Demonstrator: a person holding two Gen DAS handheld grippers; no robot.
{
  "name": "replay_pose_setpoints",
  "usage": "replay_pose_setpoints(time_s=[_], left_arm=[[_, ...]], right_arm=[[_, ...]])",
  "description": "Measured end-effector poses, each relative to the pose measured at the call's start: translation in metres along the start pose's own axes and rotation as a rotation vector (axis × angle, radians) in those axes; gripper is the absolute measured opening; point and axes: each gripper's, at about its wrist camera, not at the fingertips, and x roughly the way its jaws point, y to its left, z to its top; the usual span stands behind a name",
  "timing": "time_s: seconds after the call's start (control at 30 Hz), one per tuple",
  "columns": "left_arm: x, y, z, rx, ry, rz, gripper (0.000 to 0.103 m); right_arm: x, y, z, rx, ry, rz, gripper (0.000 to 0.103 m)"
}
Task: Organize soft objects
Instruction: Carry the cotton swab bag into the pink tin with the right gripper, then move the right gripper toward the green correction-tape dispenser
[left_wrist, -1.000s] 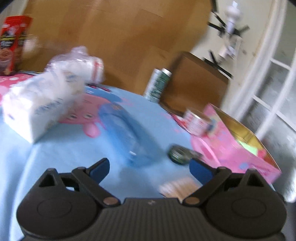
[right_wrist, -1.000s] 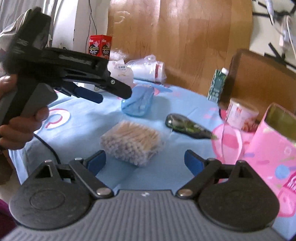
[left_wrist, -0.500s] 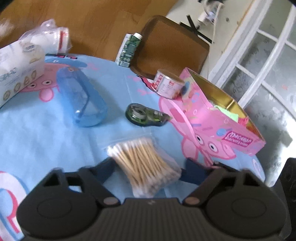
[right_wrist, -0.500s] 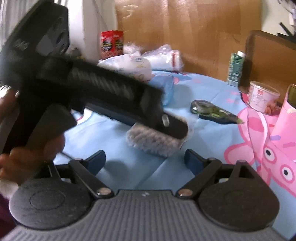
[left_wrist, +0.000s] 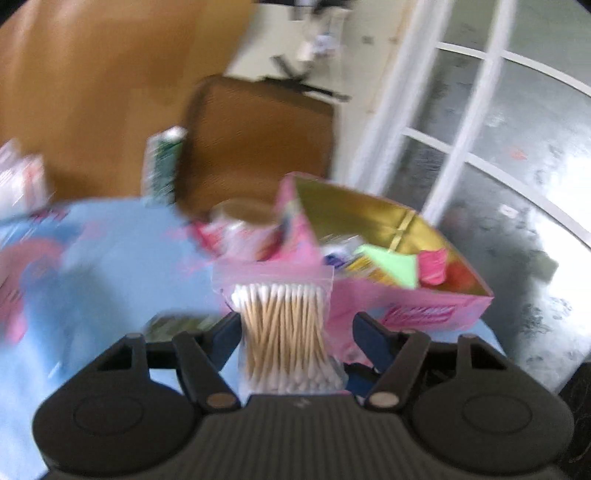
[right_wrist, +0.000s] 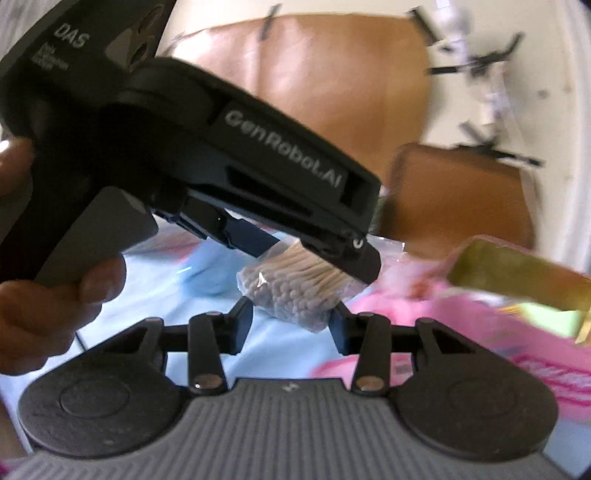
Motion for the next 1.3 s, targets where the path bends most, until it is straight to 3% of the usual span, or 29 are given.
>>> replay_pose_setpoints(time_s=[0.23,0.33,0.47,0.53,0.63,0.8,1.03,1.2,1.3], left_arm=[[0.068,-0.079,0.045,0.166,-0.003,-0.135,0.068],[0.099,-0.109,0.053,0.208,0.013,-0.170,0.075],[0.125,-0.127,0.046,0.263,0.009,-0.080,0.077],[0.126,-0.118,0.040,0.236,0.026,-0.073,0.077],[0.122,-0.098,0.034,0.188,0.036,-0.047,0.077],[0.093,-0.061,0.022,0.104,0.007,-0.041,0.077],[0.028,0.003,-0.001,0.010,-0.082,0.035,0.079],[-0.010,0.063,-0.037,-0.081,-0.073,0.203,0.079],[-0.027,0.086,-0.057,-0.108,-0.055,0.244,0.079]], right_arm=[[-0.013,-0.076,0.005,0.053,-0.047,-0.247,0.047],[-0.009,-0.108,0.002,0.074,-0.023,-0.359,0.048],[-0.001,-0.150,-0.011,0.128,0.052,-0.566,0.051],[-0.008,-0.165,-0.018,0.186,0.042,-0.603,0.056],[-0.013,-0.169,-0.020,0.239,0.019,-0.604,0.057],[-0.005,-0.148,-0.015,0.225,-0.026,-0.550,0.057],[0.010,-0.085,0.005,0.117,-0.076,-0.341,0.057],[0.038,-0.046,0.015,0.094,-0.018,-0.175,0.057],[0.059,-0.022,0.017,0.073,0.045,-0.079,0.062]])
